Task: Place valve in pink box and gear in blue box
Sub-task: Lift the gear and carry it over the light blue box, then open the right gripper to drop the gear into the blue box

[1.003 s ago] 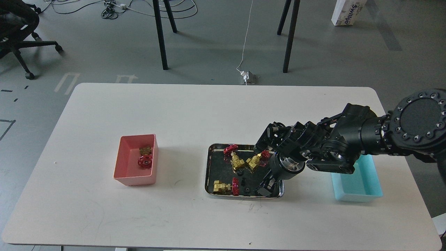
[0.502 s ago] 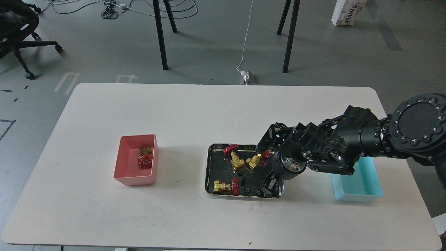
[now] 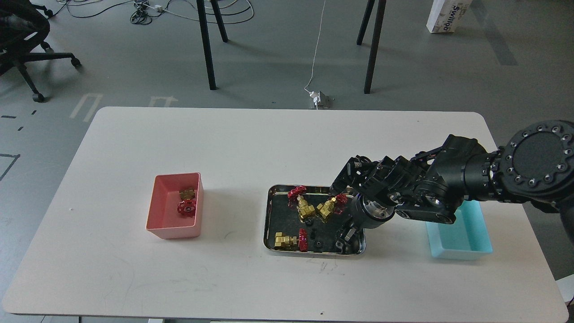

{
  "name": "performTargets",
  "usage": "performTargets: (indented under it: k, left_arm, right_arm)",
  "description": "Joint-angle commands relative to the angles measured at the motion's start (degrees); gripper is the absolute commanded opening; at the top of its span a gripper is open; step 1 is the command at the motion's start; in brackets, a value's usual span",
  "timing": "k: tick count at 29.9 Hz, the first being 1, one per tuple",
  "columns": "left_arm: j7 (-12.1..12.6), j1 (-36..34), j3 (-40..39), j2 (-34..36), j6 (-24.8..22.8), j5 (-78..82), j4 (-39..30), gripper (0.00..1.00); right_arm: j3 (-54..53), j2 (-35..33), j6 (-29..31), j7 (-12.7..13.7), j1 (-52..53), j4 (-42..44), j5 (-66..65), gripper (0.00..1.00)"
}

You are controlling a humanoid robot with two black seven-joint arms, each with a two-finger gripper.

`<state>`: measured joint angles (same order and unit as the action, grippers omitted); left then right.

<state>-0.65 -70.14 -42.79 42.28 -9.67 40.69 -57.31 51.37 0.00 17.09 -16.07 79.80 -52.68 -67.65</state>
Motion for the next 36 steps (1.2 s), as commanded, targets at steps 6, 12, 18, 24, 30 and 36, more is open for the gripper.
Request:
performTargets:
  k: [6,12,18,24,30,36]
  left_arm:
    - [0.0,0.1,0.4,-0.4,0.0,0.0,0.0,0.97]
    - [-0.1,0.4,0.5,-0.6,0.1,0.1,0.0,0.97]
    - [-0.1,0.2,0.5,-0.5,0.4,0.1,0.1,0.97]
    - [-0.1,0.1,0.5,-0.6,0.4,0.1,0.1,0.97]
    - [-0.1,0.0,0.4,-0.4,0.3,0.1,0.1,0.97]
    - [-0.1,0.1,0.5,-0.5,0.3,0.1,0.1,0.97]
  right_arm:
    - [-6.3,-4.1,0.3,0.1,5.7,-2.2,4.3,0.08]
    - [-7.2,-20.9,0.6,0.2,9.0,-11.1,5.4,0.08]
    - [-6.7,-38.8,0.6,0.0,7.9,-17.6,4.9,0.09]
    - [-6.6,-46.1,0.5,0.1,5.2,-20.8,2.0,0.11]
    - [-6.7,-45.9,0.5,0.1,1.5,-18.4,0.7,0.16]
    - [-7.4,-45.5,-0.3,1.0,-0.8,-15.1,1.2,0.71]
